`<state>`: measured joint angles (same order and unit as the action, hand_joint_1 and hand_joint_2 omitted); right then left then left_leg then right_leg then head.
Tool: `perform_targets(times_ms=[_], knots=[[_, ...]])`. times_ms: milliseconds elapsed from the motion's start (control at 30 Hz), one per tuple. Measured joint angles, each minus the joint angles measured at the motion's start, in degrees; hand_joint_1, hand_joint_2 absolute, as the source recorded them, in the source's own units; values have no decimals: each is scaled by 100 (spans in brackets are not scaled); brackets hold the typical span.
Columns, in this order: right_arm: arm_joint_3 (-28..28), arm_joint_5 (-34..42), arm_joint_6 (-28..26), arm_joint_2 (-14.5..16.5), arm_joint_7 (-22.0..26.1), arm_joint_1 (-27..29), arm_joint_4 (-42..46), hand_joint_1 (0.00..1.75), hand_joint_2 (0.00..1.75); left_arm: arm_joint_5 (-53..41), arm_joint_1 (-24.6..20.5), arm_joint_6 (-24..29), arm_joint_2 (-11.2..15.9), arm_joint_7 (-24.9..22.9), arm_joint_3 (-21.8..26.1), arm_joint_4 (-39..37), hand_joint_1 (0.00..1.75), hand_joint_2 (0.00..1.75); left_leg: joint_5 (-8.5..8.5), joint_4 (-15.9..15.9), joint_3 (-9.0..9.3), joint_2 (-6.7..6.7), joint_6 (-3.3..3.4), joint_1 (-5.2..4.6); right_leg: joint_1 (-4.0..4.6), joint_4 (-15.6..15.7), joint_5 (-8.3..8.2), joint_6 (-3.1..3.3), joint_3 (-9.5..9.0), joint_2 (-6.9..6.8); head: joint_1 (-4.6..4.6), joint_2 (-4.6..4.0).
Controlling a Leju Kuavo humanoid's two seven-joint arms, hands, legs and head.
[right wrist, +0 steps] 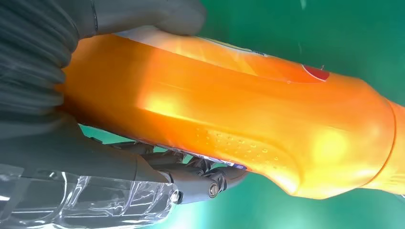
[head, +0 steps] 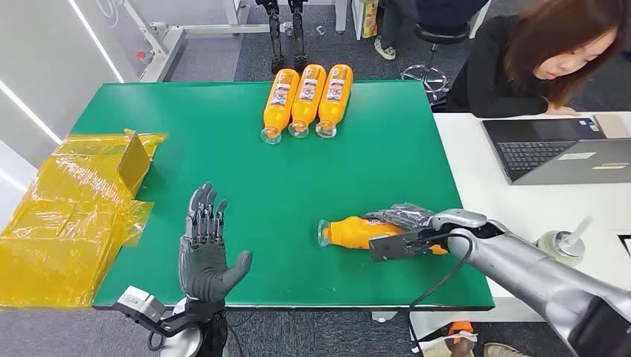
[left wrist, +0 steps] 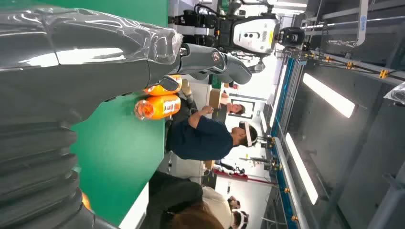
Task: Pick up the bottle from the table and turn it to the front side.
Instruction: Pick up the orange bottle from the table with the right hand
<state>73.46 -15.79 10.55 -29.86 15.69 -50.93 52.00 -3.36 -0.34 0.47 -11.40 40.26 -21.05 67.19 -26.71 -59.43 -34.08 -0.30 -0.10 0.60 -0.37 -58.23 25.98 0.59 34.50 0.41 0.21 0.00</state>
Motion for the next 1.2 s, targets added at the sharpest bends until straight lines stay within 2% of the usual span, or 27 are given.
perform_targets(times_ms=[67, 200, 467, 600, 733, 900, 967, 1100, 1200], knots=[[-136, -37, -218, -35, -3, 101, 158, 175, 175, -4, 1, 29, 1, 1, 3, 0, 0, 175, 0, 0, 0, 1, 0, 0, 0, 0, 0, 0, 1, 1, 0, 0], [-782, -211, -716, -162, -57, 469, 842, 175, 175, -10, 13, 118, 9, 1, 28, 0, 0, 175, -1, 1, -7, 1, 0, 0, -1, 0, 1, 0, 10, 1, -1, 0], [-1824, -767, -749, -236, -55, 1058, 1713, 175, 175, -251, -5, 468, 9, 0, 86, -34, 0, 175, -1, 2, -13, -1, 0, 0, 0, 1, 1, 0, 14, -1, -1, 0], [-2231, -1019, -757, -217, -86, 1397, 2127, 175, 175, -251, -26, 476, 3, 0, 105, -110, 0, 175, -1, 2, -15, -2, 1, 0, 0, 1, 1, 0, 14, -3, -1, 0], [-2490, -1288, -800, -56, -35, 1682, 2263, 175, 175, -128, -94, 338, -49, 0, 138, -241, 0, 175, -1, 2, -16, -1, 1, 0, 0, 1, 1, 0, 14, -3, -1, 0], [-2711, -1488, -889, 193, 164, 2021, 2315, 175, 175, 454, -171, -302, -156, -45, 291, -522, 0, 175, -1, 2, -16, -4, 0, 0, 0, 1, 1, 0, 14, -5, 0, 0], [-2767, -1516, -893, 267, 199, 2128, 2331, 175, 175, 541, -192, -405, -185, -55, 348, -611, 0, 175, -1, 2, -16, -3, 0, 0, 0, 0, 1, 0, 14, -4, -1, 0], [-2837, -1521, -893, 377, 256, 2222, 2343, 175, 175, 625, -206, -488, -224, -68, 421, -714, 0, 175, -1, 3, -17, -3, 1, 0, 0, 1, 2, -1, 14, -4, -1, 0], [-2865, -1564, -916, 571, 327, 2236, 2332, 175, 175, 845, -215, -771, -256, -164, 439, -764, 0, 175, -1, 3, -17, 0, 0, 0, 0, 0, 2, -1, 14, -2, 0, 0]])
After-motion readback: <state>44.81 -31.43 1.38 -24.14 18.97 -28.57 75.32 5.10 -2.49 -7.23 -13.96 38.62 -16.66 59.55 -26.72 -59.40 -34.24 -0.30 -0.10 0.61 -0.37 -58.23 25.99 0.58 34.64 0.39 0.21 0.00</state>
